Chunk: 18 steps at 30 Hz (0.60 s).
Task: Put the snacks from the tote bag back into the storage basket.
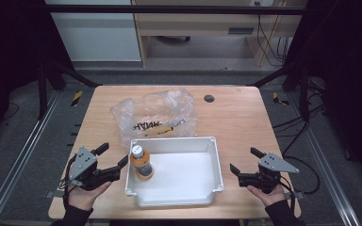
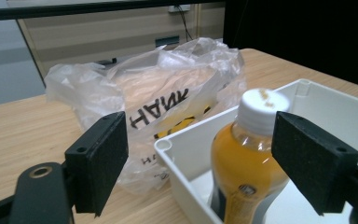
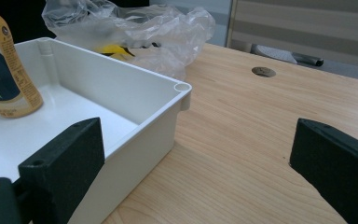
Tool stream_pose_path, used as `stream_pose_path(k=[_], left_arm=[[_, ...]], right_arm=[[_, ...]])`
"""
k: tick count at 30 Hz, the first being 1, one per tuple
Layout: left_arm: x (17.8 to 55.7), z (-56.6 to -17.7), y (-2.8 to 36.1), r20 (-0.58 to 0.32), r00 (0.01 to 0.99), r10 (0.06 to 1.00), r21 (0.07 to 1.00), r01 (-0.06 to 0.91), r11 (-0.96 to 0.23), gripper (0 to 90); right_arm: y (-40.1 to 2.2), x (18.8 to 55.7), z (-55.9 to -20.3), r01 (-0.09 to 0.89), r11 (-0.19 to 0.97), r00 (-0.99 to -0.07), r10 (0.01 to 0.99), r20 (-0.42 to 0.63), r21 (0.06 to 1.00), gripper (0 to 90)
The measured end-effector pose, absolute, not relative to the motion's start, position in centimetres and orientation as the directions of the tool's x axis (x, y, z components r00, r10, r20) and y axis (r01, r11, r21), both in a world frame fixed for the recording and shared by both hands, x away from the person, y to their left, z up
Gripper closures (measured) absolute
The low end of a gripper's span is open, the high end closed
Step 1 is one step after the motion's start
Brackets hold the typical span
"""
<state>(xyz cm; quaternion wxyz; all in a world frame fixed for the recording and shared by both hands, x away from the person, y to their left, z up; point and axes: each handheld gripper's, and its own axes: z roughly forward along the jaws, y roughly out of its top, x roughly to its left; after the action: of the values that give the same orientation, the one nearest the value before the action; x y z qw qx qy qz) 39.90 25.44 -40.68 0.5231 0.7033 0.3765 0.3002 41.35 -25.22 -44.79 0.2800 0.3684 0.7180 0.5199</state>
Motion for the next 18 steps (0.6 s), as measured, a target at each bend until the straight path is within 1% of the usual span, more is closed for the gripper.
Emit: stream_pose_path(k=[6,9,13,18], left_arm=[[39.8,-42.2,26.8,0.034,0.513,0.858,0.956,0.233,-0.177,19.1],[39.8,-43.0,27.4,0.020,0.499,0.866,0.952,0.255,-0.169,19.5],[40.0,-44.3,28.1,0.033,0.502,0.864,0.943,0.271,-0.193,20.1],[40.5,-45.2,28.4,0.025,0.514,0.857,0.931,0.301,-0.207,20.7]], right_arm=[[-25.3,41.4,-44.8,0.239,0.189,-0.571,0.821,-0.020,0.953,3.1],[-25.3,41.3,-44.8,0.235,0.191,-0.570,0.821,-0.024,0.953,3.1],[-25.3,41.3,-44.8,0.239,0.182,-0.567,0.823,-0.015,0.954,3.2],[-25.4,41.3,-44.8,0.236,0.181,-0.566,0.824,-0.016,0.955,3.3]])
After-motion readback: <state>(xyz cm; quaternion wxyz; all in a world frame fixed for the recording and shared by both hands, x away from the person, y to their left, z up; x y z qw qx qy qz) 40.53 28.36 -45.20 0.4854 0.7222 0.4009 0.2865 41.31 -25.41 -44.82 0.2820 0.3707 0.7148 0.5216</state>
